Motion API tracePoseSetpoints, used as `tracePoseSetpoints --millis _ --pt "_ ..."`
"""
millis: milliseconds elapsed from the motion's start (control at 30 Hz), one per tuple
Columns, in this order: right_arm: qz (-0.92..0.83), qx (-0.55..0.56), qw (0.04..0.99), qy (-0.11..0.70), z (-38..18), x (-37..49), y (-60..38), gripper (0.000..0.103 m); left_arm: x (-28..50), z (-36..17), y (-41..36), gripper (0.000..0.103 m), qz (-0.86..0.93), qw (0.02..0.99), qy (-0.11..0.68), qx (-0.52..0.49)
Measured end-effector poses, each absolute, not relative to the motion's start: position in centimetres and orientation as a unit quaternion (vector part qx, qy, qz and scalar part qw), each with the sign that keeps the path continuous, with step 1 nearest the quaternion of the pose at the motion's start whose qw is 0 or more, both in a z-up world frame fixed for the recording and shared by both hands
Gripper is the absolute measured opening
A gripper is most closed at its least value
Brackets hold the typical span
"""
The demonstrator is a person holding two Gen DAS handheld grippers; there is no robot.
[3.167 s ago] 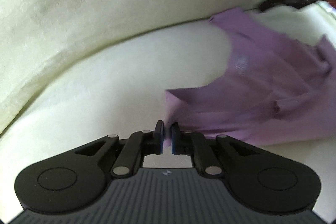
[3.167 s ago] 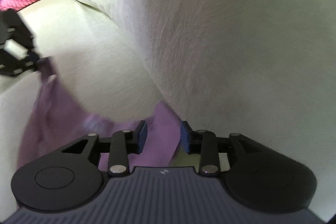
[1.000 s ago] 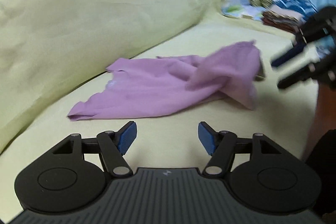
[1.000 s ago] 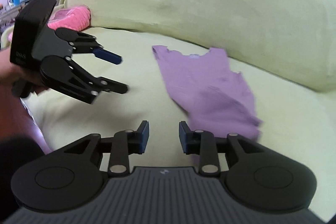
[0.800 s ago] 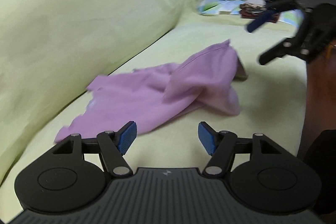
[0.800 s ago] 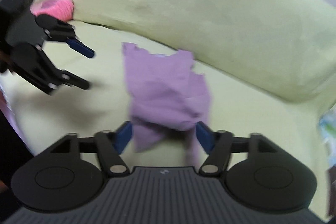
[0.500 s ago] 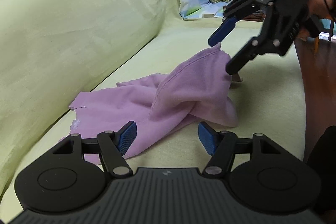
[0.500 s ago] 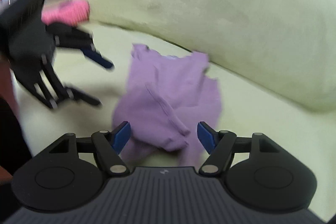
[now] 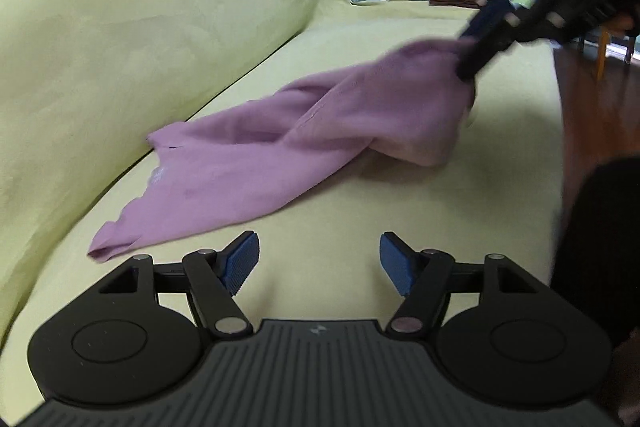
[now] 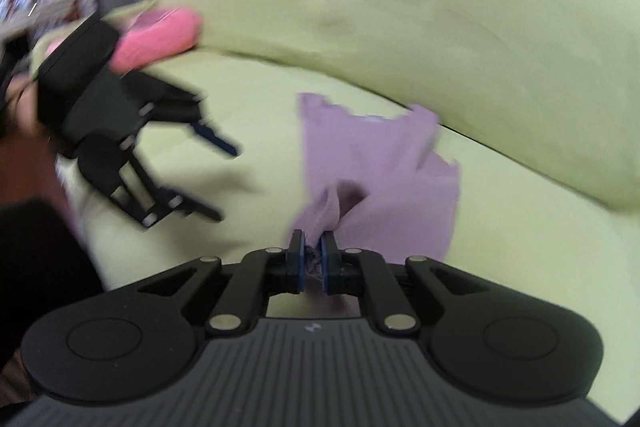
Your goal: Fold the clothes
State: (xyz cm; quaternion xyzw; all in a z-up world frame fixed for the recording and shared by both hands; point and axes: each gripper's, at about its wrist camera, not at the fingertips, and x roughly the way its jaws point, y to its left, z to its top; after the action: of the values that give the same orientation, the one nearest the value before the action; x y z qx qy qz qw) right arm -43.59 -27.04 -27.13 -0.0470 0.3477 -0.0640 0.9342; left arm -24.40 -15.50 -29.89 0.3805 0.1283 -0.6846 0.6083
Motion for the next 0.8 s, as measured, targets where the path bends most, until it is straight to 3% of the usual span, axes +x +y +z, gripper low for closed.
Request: tracePoseSetpoints --millis 167,400,433,533,800 --pt "-0.026 -0.072 0.928 0.364 -27.5 -42.5 -21.5 0.001 -25.2 -29.2 -11.8 0.073 -0.687 0.607 0.137 0.377" --pt "-0.041 -0.076 0.924 0.372 -27.9 -42.4 -19.0 0.002 -24.1 -29.8 -10.5 0.073 -0.669 0.631 0.238 0.314" --pt "-0.051 -0.074 0.924 0.373 -28.1 -42.5 -19.4 0.004 -23.9 -30.2 -10.7 0.073 -0.665 0.632 0.255 0.306" --pt "-0.076 -0.047 0.925 0.37 -28.5 -42.6 -21.2 0.027 -23.1 -31.6 -12.3 0.073 -0.655 0.633 0.31 0.273" --pt "-0.13 0.126 0.918 0.353 -31.3 -46.3 -28.9 0.034 -22.6 -34.4 -14.9 0.071 -0.655 0.635 0.343 0.226"
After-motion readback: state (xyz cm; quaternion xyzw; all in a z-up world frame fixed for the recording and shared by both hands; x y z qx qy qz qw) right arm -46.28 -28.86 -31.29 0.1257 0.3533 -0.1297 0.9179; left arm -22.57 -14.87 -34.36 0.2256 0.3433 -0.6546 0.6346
